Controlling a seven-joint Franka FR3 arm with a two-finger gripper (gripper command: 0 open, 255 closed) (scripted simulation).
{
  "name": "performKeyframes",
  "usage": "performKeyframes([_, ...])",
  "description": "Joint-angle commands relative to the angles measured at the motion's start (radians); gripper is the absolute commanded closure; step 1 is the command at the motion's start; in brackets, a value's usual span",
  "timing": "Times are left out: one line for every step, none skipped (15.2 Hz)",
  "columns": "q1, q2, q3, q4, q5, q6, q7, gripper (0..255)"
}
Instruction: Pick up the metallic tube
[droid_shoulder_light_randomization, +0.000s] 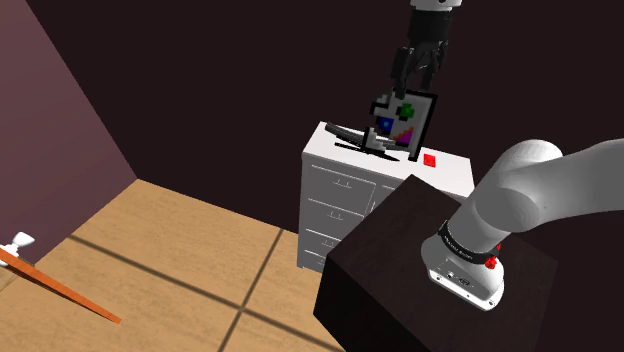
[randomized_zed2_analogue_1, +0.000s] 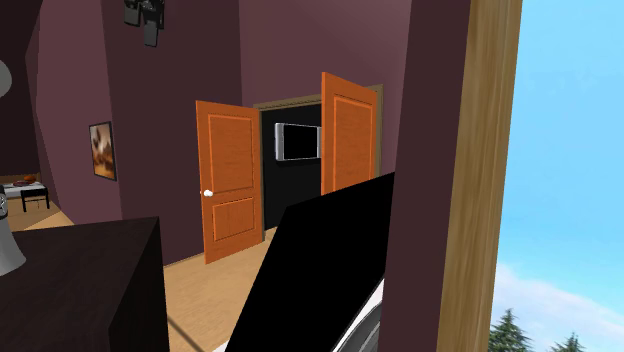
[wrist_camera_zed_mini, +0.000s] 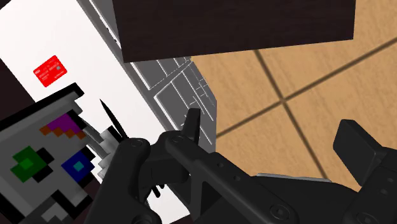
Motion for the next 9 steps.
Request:
performKeyframes([0.0,0.0,0.0,0.0,0.0,0.0,0.0,0])
performKeyframes([-0.003,0.005,-0.017,-0.021,-0.014,0.028,-0.027,0])
performKeyframes([-0.006,0.012,-0.034,-0.04,-0.028,0.056,-0.053,0])
performKeyframes([-0.008,0.021,-0.052,-0.058,-0.042,0.086,-0.08,0])
performKeyframes([-0.012,0.032,-0.07,-0.074,-0.055,0.115,-0.106,0])
performKeyframes([-0.015,0.044,-0.087,-0.089,-0.068,0.145,-0.132,0])
performKeyframes([-0.018,0.059,-0.105,-0.103,-0.081,0.176,-0.158,0])
performKeyframes([-0.021,0.075,-0.123,-0.115,-0.093,0.207,-0.184,0])
performKeyframes([-0.024,0.093,-0.141,-0.126,-0.105,0.239,-0.209,0])
